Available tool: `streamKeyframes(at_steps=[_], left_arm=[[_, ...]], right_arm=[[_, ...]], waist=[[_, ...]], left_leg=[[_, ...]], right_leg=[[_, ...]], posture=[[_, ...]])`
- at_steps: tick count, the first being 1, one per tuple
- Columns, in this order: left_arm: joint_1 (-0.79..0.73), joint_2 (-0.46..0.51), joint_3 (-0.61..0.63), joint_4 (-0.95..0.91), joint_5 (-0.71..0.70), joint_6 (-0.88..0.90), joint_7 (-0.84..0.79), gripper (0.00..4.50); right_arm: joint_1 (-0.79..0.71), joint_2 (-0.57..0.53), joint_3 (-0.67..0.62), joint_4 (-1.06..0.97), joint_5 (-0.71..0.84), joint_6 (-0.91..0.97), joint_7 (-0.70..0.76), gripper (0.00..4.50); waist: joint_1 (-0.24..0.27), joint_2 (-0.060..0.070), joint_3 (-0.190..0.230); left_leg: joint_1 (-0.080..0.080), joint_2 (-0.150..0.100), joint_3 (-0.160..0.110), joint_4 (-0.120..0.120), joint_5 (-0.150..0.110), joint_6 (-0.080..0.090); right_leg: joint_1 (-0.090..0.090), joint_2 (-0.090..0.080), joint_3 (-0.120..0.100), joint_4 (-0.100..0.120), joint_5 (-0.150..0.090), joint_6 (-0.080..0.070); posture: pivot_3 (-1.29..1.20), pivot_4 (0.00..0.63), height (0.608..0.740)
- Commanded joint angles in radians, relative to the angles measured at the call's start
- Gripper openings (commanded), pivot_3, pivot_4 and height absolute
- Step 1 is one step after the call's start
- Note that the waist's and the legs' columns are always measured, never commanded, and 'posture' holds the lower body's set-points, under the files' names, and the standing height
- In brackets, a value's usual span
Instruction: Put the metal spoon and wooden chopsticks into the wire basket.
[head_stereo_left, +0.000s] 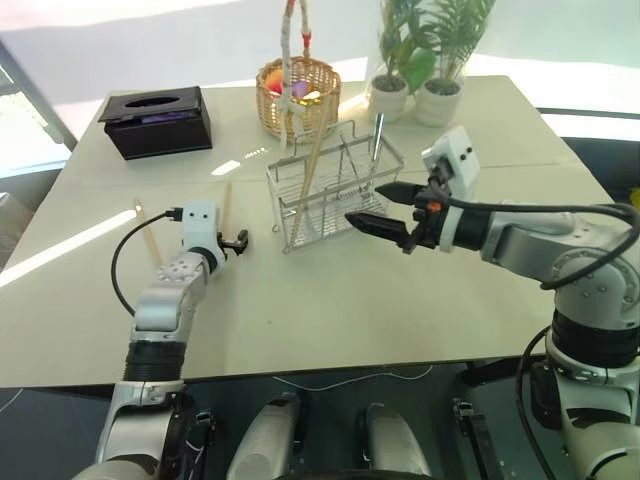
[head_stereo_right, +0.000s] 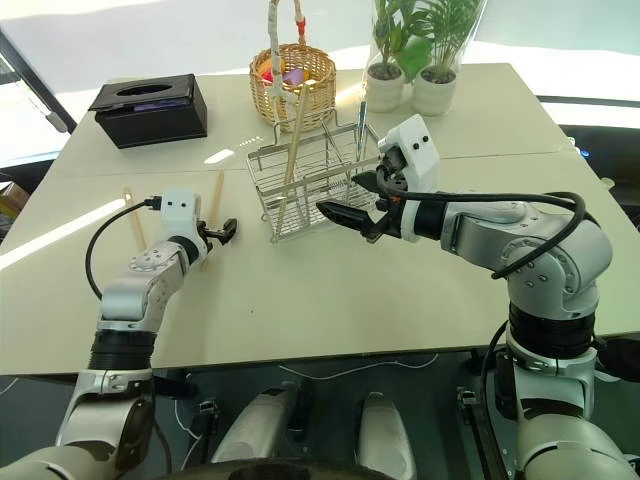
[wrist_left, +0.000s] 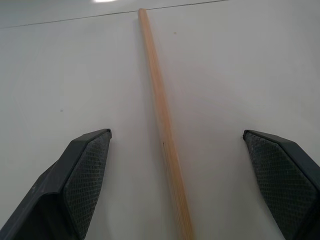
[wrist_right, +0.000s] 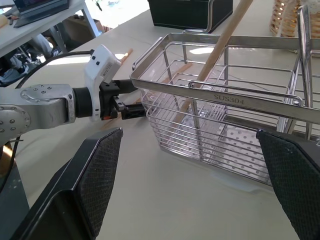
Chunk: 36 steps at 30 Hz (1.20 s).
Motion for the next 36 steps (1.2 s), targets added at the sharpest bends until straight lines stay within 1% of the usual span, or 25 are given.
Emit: streamKeyframes(at_steps=[1, 6, 10, 19, 22, 24, 28, 29, 30, 36], left_arm=[[-0.005, -0.015, 0.013, 0.064, 0.023, 0.053, 0.038, 4.5], [-0.028, -0.053, 0.093, 0.088, -0.003, 0.154, 0.094, 4.5], [-0.027, -0.039, 0.087, 0.087, 0.014, 0.192, 0.089, 4.5], [-0.039, -0.014, 0.076, 0.046, 0.027, 0.303, 0.091, 4.5], [-0.045, -0.014, 0.083, 0.037, 0.031, 0.342, 0.105, 3.68], [-0.046, -0.012, 0.082, 0.031, 0.034, 0.359, 0.108, 2.76], [-0.051, -0.018, 0.1, 0.02, 0.031, 0.393, 0.12, 0.74], [-0.051, -0.018, 0.102, 0.018, 0.031, 0.396, 0.123, 0.17], [-0.051, -0.018, 0.106, 0.017, 0.03, 0.399, 0.125, 0.07], [-0.056, -0.025, 0.14, 0.007, 0.012, 0.369, 0.12, 0.07]], right_arm=[[-0.012, -0.002, -0.017, -0.029, 0.004, -0.026, -0.002, 4.42], [-0.015, -0.007, -0.014, -0.018, -0.005, -0.038, 0.001, 4.42], [-0.015, -0.01, -0.012, -0.013, -0.009, -0.046, 0.002, 4.42], [-0.011, -0.006, -0.013, -0.014, -0.016, -0.051, 0.003, 4.42], [-0.008, -0.003, -0.013, -0.015, -0.019, -0.055, 0.004, 4.5], [-0.005, -0.002, -0.013, -0.014, -0.021, -0.058, 0.004, 4.5], [-0.001, -0.003, -0.013, -0.014, -0.022, -0.063, 0.002, 4.5], [0.0, -0.004, -0.014, -0.014, -0.022, -0.063, 0.002, 4.5], [0.001, -0.004, -0.015, -0.014, -0.021, -0.063, 0.002, 4.5], [0.005, -0.005, -0.016, -0.014, -0.022, -0.064, 0.001, 4.5]], waist=[[0.0, 0.0, 0.0], [-0.003, 0.0, -0.001], [-0.007, 0.002, -0.002], [-0.012, 0.002, -0.002], [-0.015, 0.002, -0.002], [-0.019, 0.002, -0.003], [-0.029, 0.002, -0.003], [-0.03, 0.002, -0.003], [-0.03, 0.002, -0.003], [-0.032, 0.002, -0.003]], left_leg=[[0.001, 0.0, 0.0, 0.001, 0.0, 0.0], [0.001, 0.0, -0.001, 0.002, 0.0, 0.0], [0.003, 0.0, 0.0, 0.001, 0.0, 0.0], [0.005, 0.0, 0.0, -0.001, 0.0, 0.0], [0.006, 0.0, 0.0, -0.001, 0.0, 0.0], [0.006, 0.0, 0.0, -0.002, 0.0, 0.0], [0.007, 0.0, 0.0, -0.003, 0.0, 0.0], [0.007, 0.0, 0.0, -0.004, 0.0, 0.0], [0.007, 0.0, 0.0, -0.004, 0.0, 0.0], [0.007, 0.0, 0.0, -0.004, 0.0, 0.0]], right_leg=[[0.001, 0.0, 0.0, 0.0, 0.0, 0.0], [0.002, 0.0, -0.001, 0.0, 0.0, 0.0], [0.003, 0.0, 0.0, 0.0, 0.0, 0.001], [0.004, 0.001, 0.0, 0.0, 0.0, 0.001], [0.004, 0.001, 0.0, -0.001, 0.0, 0.001], [0.004, 0.001, 0.001, -0.001, 0.0, 0.001], [0.004, 0.001, 0.001, -0.001, 0.0, 0.001], [0.004, 0.001, 0.001, -0.001, 0.0, 0.001], [0.005, 0.001, 0.001, -0.001, 0.0, 0.001], [0.005, 0.001, 0.001, -0.001, 0.0, 0.001]], posture=[[0.0, 0.15, 0.74], [0.0, 0.15, 0.74], [0.0, 0.15, 0.74], [0.0, 0.15, 0.74], [0.0, 0.15, 0.74], [0.0, 0.15, 0.74], [0.0, 0.15, 0.74], [0.0, 0.15, 0.74], [0.0, 0.15, 0.74], [0.0, 0.15, 0.74]])
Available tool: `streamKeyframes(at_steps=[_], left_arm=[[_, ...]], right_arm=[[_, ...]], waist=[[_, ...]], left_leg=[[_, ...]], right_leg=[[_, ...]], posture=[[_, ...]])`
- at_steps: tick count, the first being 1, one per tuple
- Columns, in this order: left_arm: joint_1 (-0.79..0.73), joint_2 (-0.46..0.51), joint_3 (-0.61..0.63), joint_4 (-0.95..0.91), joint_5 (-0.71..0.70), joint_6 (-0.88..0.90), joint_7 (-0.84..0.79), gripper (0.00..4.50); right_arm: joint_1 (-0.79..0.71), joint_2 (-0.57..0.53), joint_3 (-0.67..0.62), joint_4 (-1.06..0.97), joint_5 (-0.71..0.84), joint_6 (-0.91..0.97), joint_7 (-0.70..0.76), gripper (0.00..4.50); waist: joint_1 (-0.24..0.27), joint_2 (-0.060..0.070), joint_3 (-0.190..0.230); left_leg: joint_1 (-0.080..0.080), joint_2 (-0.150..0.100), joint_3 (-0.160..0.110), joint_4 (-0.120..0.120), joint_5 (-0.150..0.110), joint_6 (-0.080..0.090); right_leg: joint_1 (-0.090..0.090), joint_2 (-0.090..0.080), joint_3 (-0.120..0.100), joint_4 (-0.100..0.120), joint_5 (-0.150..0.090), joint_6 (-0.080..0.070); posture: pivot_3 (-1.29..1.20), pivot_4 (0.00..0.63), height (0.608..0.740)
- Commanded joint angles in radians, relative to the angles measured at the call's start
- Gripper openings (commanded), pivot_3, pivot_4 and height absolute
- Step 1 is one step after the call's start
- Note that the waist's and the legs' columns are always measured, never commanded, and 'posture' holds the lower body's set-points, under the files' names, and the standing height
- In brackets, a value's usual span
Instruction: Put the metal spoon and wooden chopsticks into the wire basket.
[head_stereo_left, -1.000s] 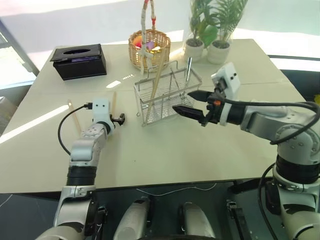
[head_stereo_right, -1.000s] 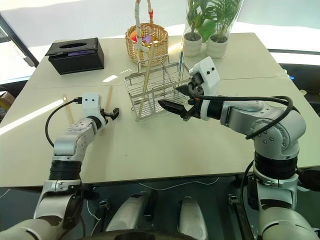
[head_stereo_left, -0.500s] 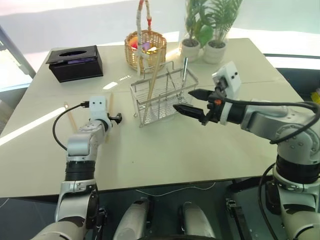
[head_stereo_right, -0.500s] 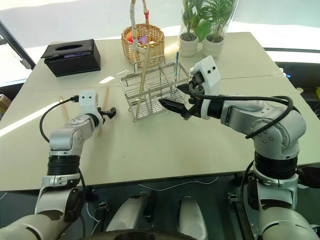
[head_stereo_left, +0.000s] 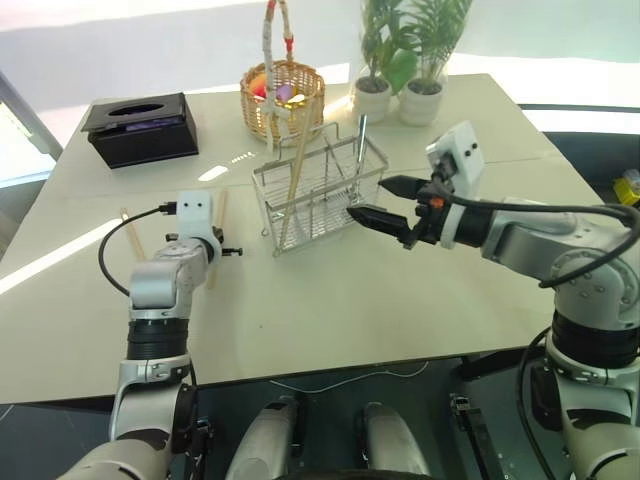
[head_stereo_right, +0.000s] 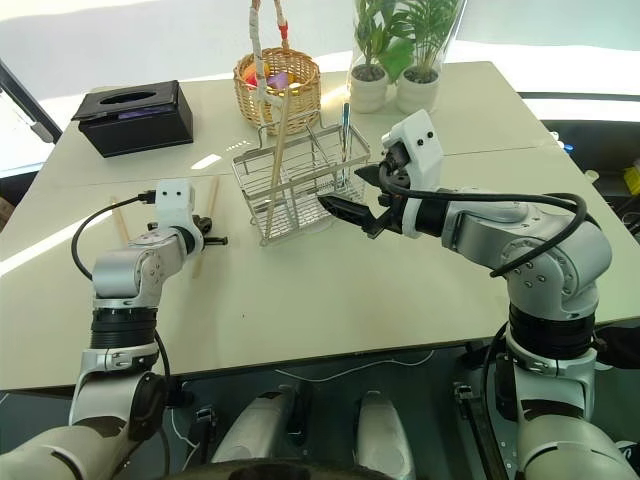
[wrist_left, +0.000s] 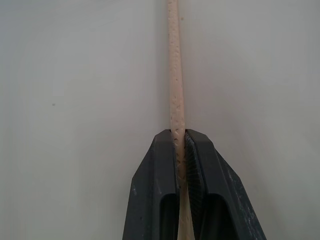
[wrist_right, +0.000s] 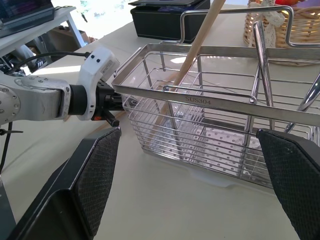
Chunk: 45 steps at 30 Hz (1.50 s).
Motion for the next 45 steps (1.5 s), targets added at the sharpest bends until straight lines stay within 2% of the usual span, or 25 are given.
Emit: streamKeyframes(at_steps=[1, 6, 10, 16, 20, 24, 28, 38, 45], left_arm=[[0.029, 0.013, 0.051, 0.041, 0.016, -0.042, 0.018, 0.07], [-0.092, 0.049, 0.159, 0.023, -0.035, -0.305, -0.012, 0.07], [-0.198, 0.103, 0.189, 0.032, -0.092, -0.476, -0.127, 0.07], [-0.29, 0.086, 0.193, 0.059, -0.226, -0.722, -0.358, 0.07], [-0.309, 0.038, 0.187, 0.071, -0.336, -0.773, -0.482, 0.07], [-0.319, -0.017, 0.171, 0.067, -0.469, -0.722, -0.59, 0.07], [-0.321, -0.051, 0.147, 0.105, -0.529, -0.685, -0.652, 0.07], [-0.292, -0.148, 0.048, 0.191, -0.474, -0.78, -0.728, 0.07], [-0.234, -0.181, 0.004, 0.23, -0.391, -0.898, -0.734, 0.07]], right_arm=[[0.0, -0.004, -0.016, -0.015, -0.004, -0.025, -0.001, 4.5], [0.016, -0.001, -0.011, -0.01, -0.028, -0.046, -0.007, 4.5], [0.03, 0.006, -0.011, -0.008, -0.047, -0.067, -0.011, 4.5], [0.037, -0.002, -0.039, -0.02, -0.051, -0.08, -0.014, 4.5], [0.042, -0.022, -0.103, -0.055, -0.005, -0.065, -0.012, 4.5], [0.065, -0.038, -0.194, -0.1, 0.087, -0.059, -0.008, 4.5], [0.093, -0.034, -0.248, -0.134, 0.182, -0.065, -0.039, 4.5], [0.125, 0.003, -0.264, -0.184, 0.417, -0.164, -0.183, 4.5], [0.132, -0.043, -0.238, -0.185, 0.518, -0.243, -0.249, 4.5]], waist=[[0.0, 0.0, 0.0], [0.006, -0.005, 0.003], [0.021, -0.007, 0.004], [0.029, -0.007, 0.004], [0.028, -0.007, 0.004], [0.027, -0.007, 0.004], [0.024, -0.007, 0.004], [0.027, -0.008, 0.004], [0.026, -0.008, 0.004]], left_leg=[[0.0, 0.0, 0.0, 0.0, 0.0, 0.0], [-0.003, 0.0, 0.0, 0.0, 0.0, 0.0], [-0.02, -0.001, -0.001, 0.007, 0.001, -0.001], [-0.02, -0.004, -0.001, 0.014, -0.001, 0.003], [-0.019, -0.004, -0.001, 0.015, -0.001, 0.003], [-0.021, -0.003, -0.001, 0.015, 0.0, 0.005], [-0.021, -0.003, -0.001, 0.015, 0.0, 0.006], [-0.019, -0.003, -0.001, 0.016, 0.0, 0.006], [-0.019, -0.003, -0.001, 0.016, 0.0, 0.006]], right_leg=[[0.0, 0.0, 0.0, 0.0, 0.0, 0.0], [-0.003, 0.0, 0.0, 0.0, 0.0, 0.0], [-0.015, 0.001, -0.001, 0.003, 0.001, 0.001], [-0.013, -0.001, 0.0, -0.001, 0.004, 0.006], [-0.012, -0.001, 0.0, -0.001, 0.005, 0.006], [-0.01, -0.001, 0.0, 0.0, 0.005, 0.006], [-0.01, -0.001, 0.0, 0.001, 0.005, 0.006], [-0.008, -0.001, 0.0, 0.0, 0.005, 0.006], [-0.008, -0.001, 0.0, 0.0, 0.005, 0.006]], posture=[[0.0, 0.15, 0.74], [0.0, 0.15, 0.74], [0.0, 0.15, 0.74], [0.0, 0.15, 0.74], [0.0, 0.15, 0.74], [0.0, 0.15, 0.74], [0.0, 0.15, 0.74], [0.0, 0.15, 0.74], [0.0, 0.15, 0.74]])
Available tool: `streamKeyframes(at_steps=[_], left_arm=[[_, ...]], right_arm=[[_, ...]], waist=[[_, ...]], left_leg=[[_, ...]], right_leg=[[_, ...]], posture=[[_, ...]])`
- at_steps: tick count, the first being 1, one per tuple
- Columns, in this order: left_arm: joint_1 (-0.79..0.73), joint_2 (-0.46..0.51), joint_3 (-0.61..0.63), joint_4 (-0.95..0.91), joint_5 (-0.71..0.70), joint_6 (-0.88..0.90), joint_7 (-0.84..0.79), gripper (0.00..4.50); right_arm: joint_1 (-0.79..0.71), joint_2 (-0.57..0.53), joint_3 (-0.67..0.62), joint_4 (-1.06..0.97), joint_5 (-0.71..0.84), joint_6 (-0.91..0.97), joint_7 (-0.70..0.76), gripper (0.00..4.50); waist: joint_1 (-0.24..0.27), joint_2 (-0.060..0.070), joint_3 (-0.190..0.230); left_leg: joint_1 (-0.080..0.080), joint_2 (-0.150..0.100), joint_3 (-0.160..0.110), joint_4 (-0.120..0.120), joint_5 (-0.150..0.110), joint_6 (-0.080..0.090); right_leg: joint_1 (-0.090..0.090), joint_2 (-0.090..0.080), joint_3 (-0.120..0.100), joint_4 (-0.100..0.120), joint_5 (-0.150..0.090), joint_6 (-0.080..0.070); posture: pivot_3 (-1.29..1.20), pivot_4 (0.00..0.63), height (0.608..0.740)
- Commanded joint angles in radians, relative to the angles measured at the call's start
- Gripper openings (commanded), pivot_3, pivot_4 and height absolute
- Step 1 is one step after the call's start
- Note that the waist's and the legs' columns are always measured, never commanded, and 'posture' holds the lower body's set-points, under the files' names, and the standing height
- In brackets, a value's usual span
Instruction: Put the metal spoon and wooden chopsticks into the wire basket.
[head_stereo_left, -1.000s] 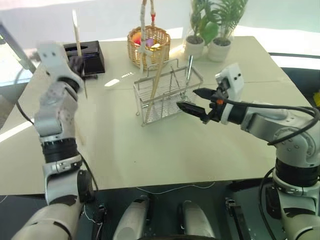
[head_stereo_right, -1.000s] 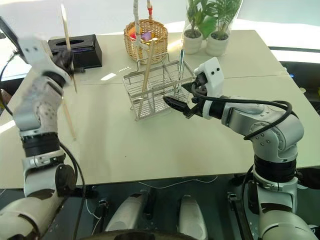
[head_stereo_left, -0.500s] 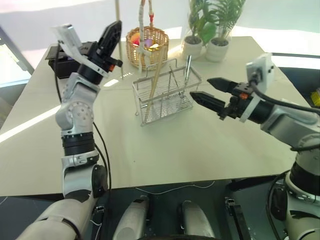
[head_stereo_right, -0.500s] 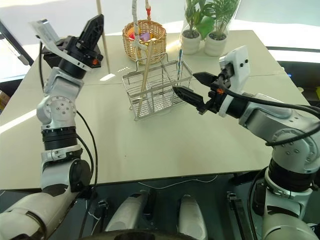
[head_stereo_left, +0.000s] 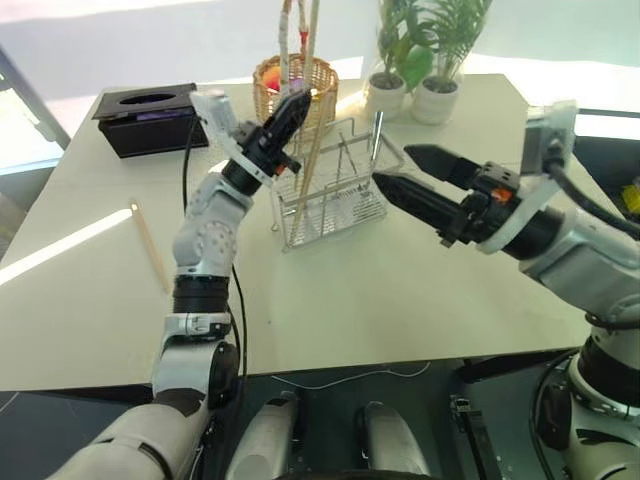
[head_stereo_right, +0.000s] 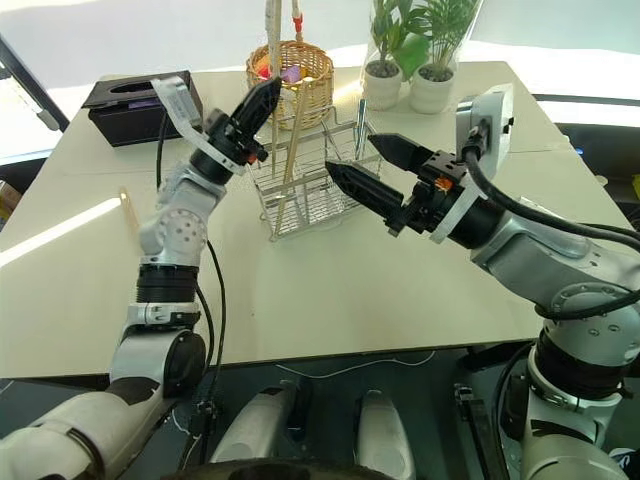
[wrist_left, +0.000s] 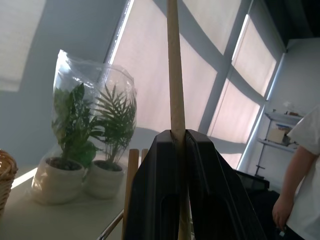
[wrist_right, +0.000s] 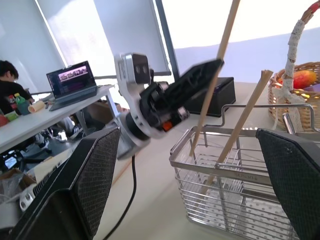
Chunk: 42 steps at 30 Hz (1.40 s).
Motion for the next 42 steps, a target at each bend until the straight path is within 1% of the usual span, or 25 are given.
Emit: streamKeyframes(at_steps=[1, 6, 9, 14, 18, 25, 29, 31, 34, 35, 37, 38, 42], left_arm=[[0.012, 0.0, -0.016, -0.017, 0.031, -0.057, -0.007, 0.07], [0.043, -0.001, -0.024, -0.016, 0.045, -0.083, -0.009, 0.07], [0.055, 0.003, -0.027, -0.027, 0.043, -0.076, -0.004, 1.16], [0.062, 0.004, -0.021, -0.047, 0.051, -0.087, 0.022, 3.66], [0.044, 0.009, 0.002, -0.074, 0.023, -0.072, 0.044, 3.66], [-0.02, 0.062, 0.099, -0.178, -0.098, 0.009, 0.148, 3.66], [-0.076, 0.109, 0.173, -0.206, -0.149, 0.048, 0.26, 3.66], [-0.098, 0.153, 0.215, -0.196, -0.147, 0.081, 0.357, 3.66], [-0.102, 0.208, 0.239, -0.17, -0.103, 0.117, 0.483, 3.66], [-0.086, 0.241, 0.235, -0.159, -0.055, 0.125, 0.524, 3.66], [-0.017, 0.323, 0.234, -0.136, 0.054, 0.189, 0.635, 3.66], [0.031, 0.369, 0.214, -0.137, 0.122, 0.225, 0.679, 3.66], [0.174, 0.439, 0.178, -0.193, 0.256, 0.432, 0.844, 3.66]], right_arm=[[-0.003, -0.034, -0.009, -0.021, 0.053, -0.056, -0.025, 4.5], [-0.002, -0.071, 0.012, -0.006, 0.075, -0.095, -0.024, 4.5], [-0.007, -0.085, 0.029, 0.007, 0.077, -0.113, -0.017, 4.5], [-0.004, -0.106, 0.053, 0.013, 0.079, -0.132, -0.004, 4.5], [0.008, -0.12, 0.07, 0.016, 0.067, -0.14, 0.018, 4.5], [-0.003, -0.131, 0.101, 0.049, 0.042, -0.143, 0.064, 4.5], [-0.014, -0.129, 0.121, 0.07, 0.024, -0.147, 0.095, 4.5], [-0.021, -0.126, 0.134, 0.083, 0.018, -0.146, 0.121, 4.5], [-0.027, -0.126, 0.152, 0.097, 0.008, -0.141, 0.159, 4.5], [-0.028, -0.129, 0.163, 0.104, 0.004, -0.135, 0.183, 4.5], [-0.03, -0.137, 0.192, 0.122, 0.0, -0.114, 0.247, 4.5], [-0.029, -0.143, 0.204, 0.129, 0.001, -0.104, 0.279, 4.5], [-0.021, -0.163, 0.224, 0.143, 0.021, -0.067, 0.365, 4.5]], waist=[[0.0, 0.0, 0.0], [0.001, 0.0, 0.0], [0.001, 0.0, 0.0], [0.002, 0.0, 0.0], [0.001, 0.0, 0.0], [0.0, 0.0, 0.0], [0.0, 0.0, 0.0], [0.0, 0.0, 0.0], [0.0, 0.0, 0.0], [0.0, 0.0, 0.0], [-0.001, 0.0, 0.0], [-0.003, 0.0, 0.0], [-0.002, 0.0, 0.0]], left_leg=[[0.0, 0.0, 0.0, 0.0, 0.0, 0.0], [0.0, 0.0, 0.0, 0.0, 0.0, 0.0], [0.001, 0.0, 0.0, 0.0, 0.0, 0.0], [0.001, 0.0, 0.0, 0.001, 0.0, 0.0], [0.001, 0.0, 0.0, 0.001, 0.0, 0.001], [0.0, 0.0, 0.0, 0.001, 0.0, 0.001], [0.0, 0.0, 0.0, 0.002, 0.0, 0.001], [0.001, 0.0, 0.0, 0.002, 0.0, 0.001], [0.001, 0.0, 0.0, 0.002, 0.0, 0.001], [0.001, 0.0, 0.0, 0.002, 0.0, 0.001], [0.001, 0.0, 0.0, 0.002, 0.0, 0.001], [0.002, 0.0, 0.0, 0.002, 0.0, 0.001], [0.002, 0.0, 0.0, 0.0, 0.0, 0.001]], right_leg=[[0.0, 0.0, 0.0, 0.0, 0.0, 0.0], [0.0, 0.0, 0.0, 0.0, 0.0, 0.0], [0.001, 0.0, 0.0, 0.0, 0.0, 0.0], [0.002, 0.0, 0.0, 0.0, 0.0, 0.0], [0.002, 0.0, 0.0, 0.0, 0.0, 0.0], [0.001, 0.0, 0.0, 0.0, 0.0, 0.0], [0.001, 0.001, 0.0, 0.0, 0.0, 0.0], [0.002, 0.001, 0.0, 0.0, 0.0, 0.0], [0.001, 0.001, 0.0, 0.001, 0.0, 0.0], [0.001, 0.001, 0.0, 0.001, 0.0, 0.0], [0.001, 0.001, 0.0, 0.001, 0.0, 0.0], [0.002, 0.001, 0.0, 0.001, 0.0, 0.0], [-0.001, 0.001, 0.001, 0.003, 0.0, 0.0]], posture=[[0.0, 0.15, 0.74], [0.0, 0.15, 0.74], [0.0, 0.15, 0.74], [0.0, 0.15, 0.74], [0.0, 0.15, 0.74], [0.0, 0.15, 0.74], [0.0, 0.15, 0.74], [0.0, 0.15, 0.74], [0.0, 0.15, 0.74], [0.0, 0.15, 0.74], [0.0, 0.15, 0.74], [0.0, 0.15, 0.74], [0.0, 0.15, 0.74]])
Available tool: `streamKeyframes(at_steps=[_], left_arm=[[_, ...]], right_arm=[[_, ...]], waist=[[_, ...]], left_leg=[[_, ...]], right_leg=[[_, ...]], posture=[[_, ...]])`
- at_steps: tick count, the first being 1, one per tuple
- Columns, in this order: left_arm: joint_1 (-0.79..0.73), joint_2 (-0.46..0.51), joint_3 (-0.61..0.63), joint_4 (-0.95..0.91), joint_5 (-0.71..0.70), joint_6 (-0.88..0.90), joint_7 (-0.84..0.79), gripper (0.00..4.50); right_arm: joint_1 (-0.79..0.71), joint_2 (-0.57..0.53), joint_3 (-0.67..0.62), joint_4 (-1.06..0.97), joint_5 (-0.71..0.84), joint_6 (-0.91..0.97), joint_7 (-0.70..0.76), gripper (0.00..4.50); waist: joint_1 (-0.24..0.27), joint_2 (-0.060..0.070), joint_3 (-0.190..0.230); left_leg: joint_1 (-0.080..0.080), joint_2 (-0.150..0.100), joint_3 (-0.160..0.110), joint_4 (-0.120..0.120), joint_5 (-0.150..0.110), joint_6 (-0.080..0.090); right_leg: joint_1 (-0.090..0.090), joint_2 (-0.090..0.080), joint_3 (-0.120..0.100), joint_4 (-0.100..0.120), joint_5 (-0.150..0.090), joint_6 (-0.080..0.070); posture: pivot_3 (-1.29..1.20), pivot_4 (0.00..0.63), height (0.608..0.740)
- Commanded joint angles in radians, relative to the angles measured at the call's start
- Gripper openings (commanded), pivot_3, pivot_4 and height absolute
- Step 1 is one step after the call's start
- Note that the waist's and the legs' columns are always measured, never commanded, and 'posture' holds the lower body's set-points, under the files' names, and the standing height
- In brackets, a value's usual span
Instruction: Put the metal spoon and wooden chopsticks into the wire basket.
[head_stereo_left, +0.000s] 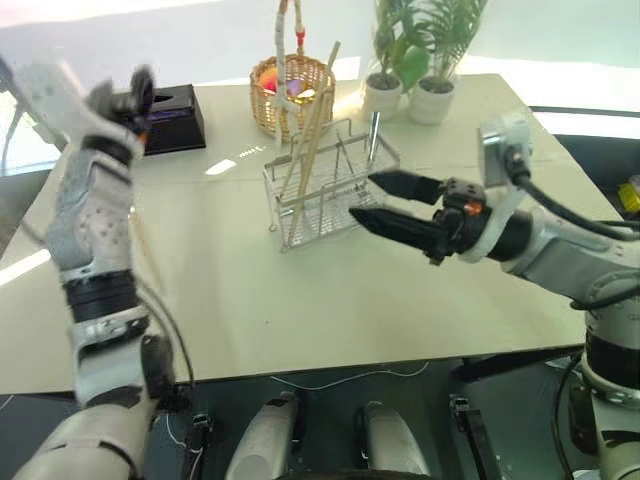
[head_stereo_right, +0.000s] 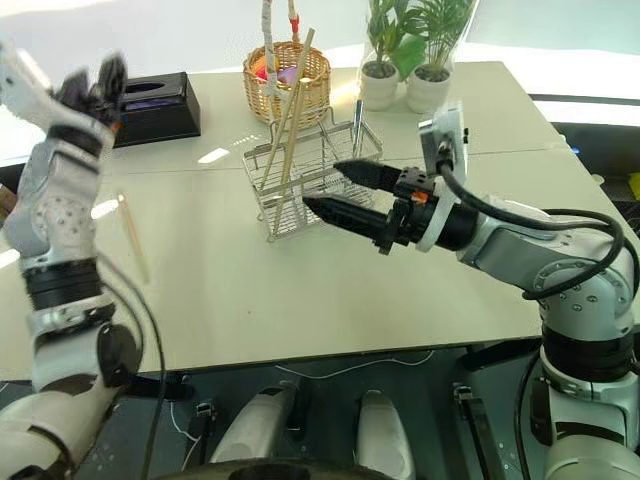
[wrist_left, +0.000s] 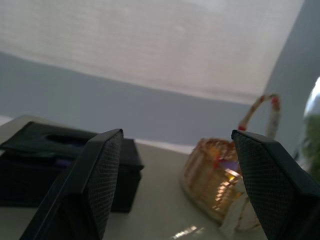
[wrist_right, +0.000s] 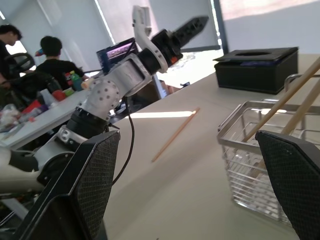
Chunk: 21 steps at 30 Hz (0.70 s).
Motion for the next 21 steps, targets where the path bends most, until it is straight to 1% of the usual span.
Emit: streamKeyframes(at_steps=[1, 3, 6, 10, 13, 16, 21], left_arm=[[0.073, 0.029, -0.02, -0.082, 0.109, 0.194, 0.147, 3.66], [0.116, 0.009, -0.004, -0.135, 0.127, 0.287, 0.207, 3.66], [0.191, -0.029, -0.002, -0.23, 0.133, 0.338, 0.223, 3.66], [0.246, -0.123, 0.024, -0.326, 0.141, 0.406, 0.282, 3.66], [0.244, -0.191, 0.03, -0.375, 0.142, 0.436, 0.312, 3.66], [0.232, -0.228, 0.018, -0.392, 0.155, 0.465, 0.327, 3.66], [0.207, -0.24, 0.022, -0.336, 0.197, 0.476, 0.353, 3.66]], right_arm=[[0.0, -0.026, 0.003, -0.006, 0.026, 0.027, 0.081, 4.5], [0.011, -0.038, 0.009, -0.001, 0.025, 0.046, 0.114, 4.5], [0.031, -0.057, 0.015, 0.004, 0.023, 0.071, 0.153, 4.5], [0.051, -0.075, 0.021, 0.004, 0.009, 0.1, 0.194, 4.5], [0.064, -0.084, 0.032, 0.003, -0.012, 0.106, 0.218, 4.5], [0.065, -0.08, 0.044, 0.004, -0.037, 0.105, 0.225, 4.5], [0.067, -0.067, 0.04, 0.002, -0.05, 0.099, 0.211, 4.5]], waist=[[0.007, -0.001, 0.0], [0.015, -0.004, 0.001], [0.032, -0.007, 0.0], [0.036, -0.007, 0.0], [0.033, -0.008, 0.0], [0.033, -0.008, 0.0], [0.033, -0.008, 0.0]], left_leg=[[0.0, 0.0, 0.0, 0.0, 0.0, 0.0], [-0.001, 0.0, -0.001, 0.001, 0.0, -0.001], [-0.001, 0.0, 0.0, 0.002, -0.002, -0.003], [-0.001, 0.0, 0.0, 0.002, -0.002, -0.003], [-0.001, 0.0, 0.0, 0.002, -0.002, -0.003], [-0.001, 0.001, 0.0, 0.001, -0.002, -0.003], [-0.001, 0.001, 0.0, 0.001, -0.002, -0.003]], right_leg=[[-0.003, 0.0, 0.0, 0.0, 0.0, 0.0], [-0.003, 0.0, 0.0, 0.0, 0.0, 0.0], [-0.003, -0.001, 0.0, -0.001, 0.0, 0.0], [-0.003, -0.001, 0.0, -0.001, 0.0, -0.001], [-0.003, -0.001, 0.0, -0.001, 0.0, -0.001], [-0.003, -0.001, 0.0, -0.001, 0.0, -0.001], [-0.003, 0.0, 0.0, -0.001, 0.0, -0.001]], posture=[[0.0, 0.15, 0.74], [0.0, 0.15, 0.74], [0.0, 0.15, 0.74], [0.0, 0.15, 0.74], [0.0, 0.15, 0.74], [0.0, 0.15, 0.74], [0.0, 0.15, 0.74]])
